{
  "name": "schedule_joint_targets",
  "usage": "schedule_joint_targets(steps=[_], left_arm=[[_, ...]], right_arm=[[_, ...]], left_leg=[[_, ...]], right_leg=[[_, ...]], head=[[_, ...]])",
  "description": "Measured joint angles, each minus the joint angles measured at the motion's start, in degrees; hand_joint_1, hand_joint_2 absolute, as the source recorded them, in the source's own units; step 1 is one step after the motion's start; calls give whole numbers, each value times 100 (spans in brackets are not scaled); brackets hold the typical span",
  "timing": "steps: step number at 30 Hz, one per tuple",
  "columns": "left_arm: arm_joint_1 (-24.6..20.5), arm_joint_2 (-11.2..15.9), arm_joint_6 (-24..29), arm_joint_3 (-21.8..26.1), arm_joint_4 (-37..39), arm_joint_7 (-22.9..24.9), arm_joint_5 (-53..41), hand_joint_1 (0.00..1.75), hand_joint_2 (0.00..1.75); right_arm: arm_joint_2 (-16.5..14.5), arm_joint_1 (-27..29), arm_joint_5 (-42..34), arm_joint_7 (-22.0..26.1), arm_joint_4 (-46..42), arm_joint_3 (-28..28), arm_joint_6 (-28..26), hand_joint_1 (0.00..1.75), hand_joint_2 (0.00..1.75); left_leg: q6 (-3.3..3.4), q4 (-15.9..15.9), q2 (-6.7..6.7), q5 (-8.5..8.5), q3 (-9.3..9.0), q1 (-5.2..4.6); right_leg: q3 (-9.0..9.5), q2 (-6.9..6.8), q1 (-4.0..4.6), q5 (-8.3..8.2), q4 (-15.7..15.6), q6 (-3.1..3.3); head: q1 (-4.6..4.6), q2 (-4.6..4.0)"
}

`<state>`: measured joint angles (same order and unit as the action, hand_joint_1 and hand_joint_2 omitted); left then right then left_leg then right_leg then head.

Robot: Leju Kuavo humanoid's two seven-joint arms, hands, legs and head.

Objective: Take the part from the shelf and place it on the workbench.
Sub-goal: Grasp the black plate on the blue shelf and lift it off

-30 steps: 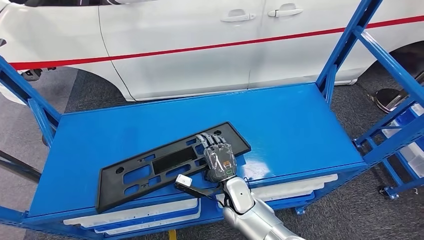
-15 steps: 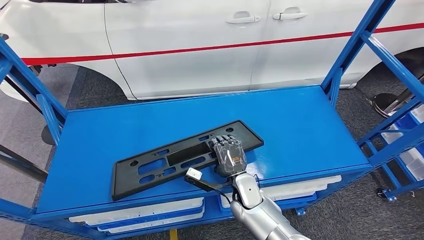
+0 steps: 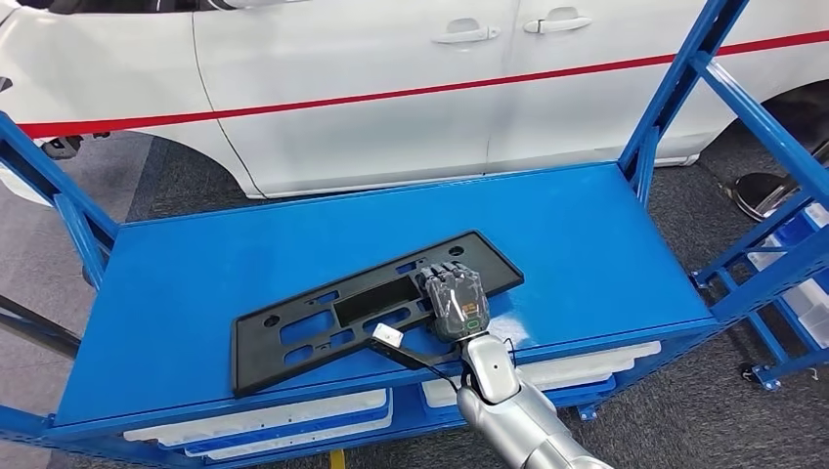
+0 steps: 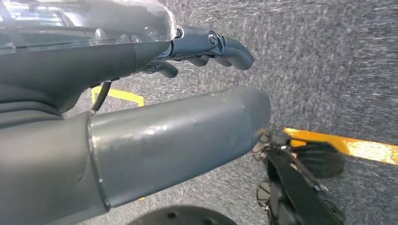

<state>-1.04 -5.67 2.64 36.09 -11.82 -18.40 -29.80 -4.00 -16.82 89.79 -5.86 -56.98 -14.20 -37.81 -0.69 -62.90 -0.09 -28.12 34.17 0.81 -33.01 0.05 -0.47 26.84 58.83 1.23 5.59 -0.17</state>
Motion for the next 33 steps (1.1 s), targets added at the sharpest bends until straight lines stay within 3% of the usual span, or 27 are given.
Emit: schedule_joint_targets(steps=[1, 4, 6, 8, 10, 11, 12, 14, 16, 19, 21, 23, 25, 26, 27, 28, 31, 33], left_arm=[[-8, 0, -3, 2, 0, -4, -5, 0, 0], [-18, -1, -15, 7, 0, -11, -19, 0, 0], [-14, -7, -18, 8, 0, -12, -36, 0, 0], [-15, -13, -21, 10, 0, -13, -56, 0, 0], [-17, -14, -27, 15, 0, -15, -68, 0, 0], [-17, -15, -31, 17, 0, -15, -73, 0, 0], [-16, -15, -35, 18, 0, -15, -78, 0, 0], [-15, -22, -44, 19, 0, -15, -96, 0, 0], [-20, -31, -51, 20, 0, -15, -116, 0, 0], [-29, -35, -53, 21, 0, -15, -131, 0, 0], [-29, -43, -54, 21, 0, -15, -146, 0, 0], [-29, -52, -54, 22, 0, -14, -167, 0, 0], [-23, -54, -54, 30, 0, -10, -185, 0, 0], [-18, -54, -55, 35, 0, -8, -191, 0, 0], [-12, -54, -56, 40, 0, -8, -196, 0, 0], [-9, -54, -57, 44, 0, -9, -199, 0, 0], [-22, -51, -59, 54, 0, -9, -205, 0, 0], [-31, -49, -63, 59, 0, -9, -215, 0, 0]], right_arm=[[0, 1, 0, -4, -1, 16, 0, 1, 175], [2, 12, 0, -68, -2, 36, 0, 0, 175], [7, 25, 0, -112, -11, 35, 0, 0, 175], [12, 39, 0, -130, -21, 28, 0, 0, 175], [14, 69, 0, -152, -23, -1, 0, 0, 175], [15, 83, 0, -170, -24, -30, 0, 0, 175], [15, 89, 0, -189, -27, -64, 0, 0, 175], [15, 85, 1, -210, -39, -142, 0, 0, 175], [10, 78, 4, -210, -56, -223, 0, 0, 175], [-19, 72, 14, -197, -72, -347, 0, 1, 175], [-38, 69, 15, -195, -72, -420, 0, 72, 175], [-56, 67, 15, -192, -49, -495, 0, 147, 175], [-65, 71, 15, -182, 10, -558, 0, 150, 175], [-68, 73, 15, -172, 47, -582, 0, 151, 175], [-70, 74, 15, -161, 81, -603, 0, 154, 175], [-72, 74, 15, -147, 111, -624, 0, 157, 175], [-82, 67, 15, -111, 174, -663, 0, 164, 175], [-89, 61, 15, -103, 215, -673, 0, 164, 175]], left_leg=[[29, 295, -3, 92, -138, -12], [112, 469, -14, 114, -204, -35], [187, 517, -4, 151, -217, -15], [250, 549, 8, 181, -218, 0], [270, 544, 8, 180, -205, -4], [271, 539, 8, 176, -206, -5], [269, 533, 7, 169, -213, -4], [247, 511, 3, 141, -239, 4], [187, 466, -2, 97, -241, -7], [85, 446, -4, 72, -237, -15], [23, 373, -2, -2, -218, 3], [-26, -71, 0, -290, -26, 12], [-56, -829, 0, -646, 324, 15], [-60, -1098, 0, -718, 451, 15], [-55, -1174, 0, -679, 489, 15], [-39, -1010, 0, -529, 414, 14], [56, 119, 0, -1, -106, -10], [103, 441, -5, 58, -239, -43]], right_leg=[[-4, 1, 8, 3, 5, -25], [-15, 2, 21, -10, -3, -111], [-48, 2, 10, 78, 91, -170], [-263, 1, -4, 385, 576, -213], [-617, 1, -17, 716, 1320, -241], [-727, 0, -26, 759, 1547, -251], [-740, -1, -35, 688, 1568, -257], [-460, -4, -55, 299, 988, -254], [-139, 0, -53, 53, 317, -227], [-57, 13, -16, 43, 85, -137], [-38, 4, -22, 29, 58, -59], [-25, -15, -35, 16, 36, 3], [-34, -25, -20, 17, 37, 31], [-35, -24, -11, 18, 38, 36], [-32, -20, -4, 18, 39, 39], [-25, -13, 1, 19, 40, 40], [-9, 2, 22, 24, 45, 25], [-29, 3, 30, 16, 46, -23]], head=[[1, 0], [2, 0], [2, 0], [2, 0], [2, 1], [2, 1], [2, 1], [3, 0], [2, 0], [0, 0], [-1, 0], [-2, 0], [-2, 0], [-2, 0], [-2, 0], [-2, 0], [-1, 1], [0, 1]])
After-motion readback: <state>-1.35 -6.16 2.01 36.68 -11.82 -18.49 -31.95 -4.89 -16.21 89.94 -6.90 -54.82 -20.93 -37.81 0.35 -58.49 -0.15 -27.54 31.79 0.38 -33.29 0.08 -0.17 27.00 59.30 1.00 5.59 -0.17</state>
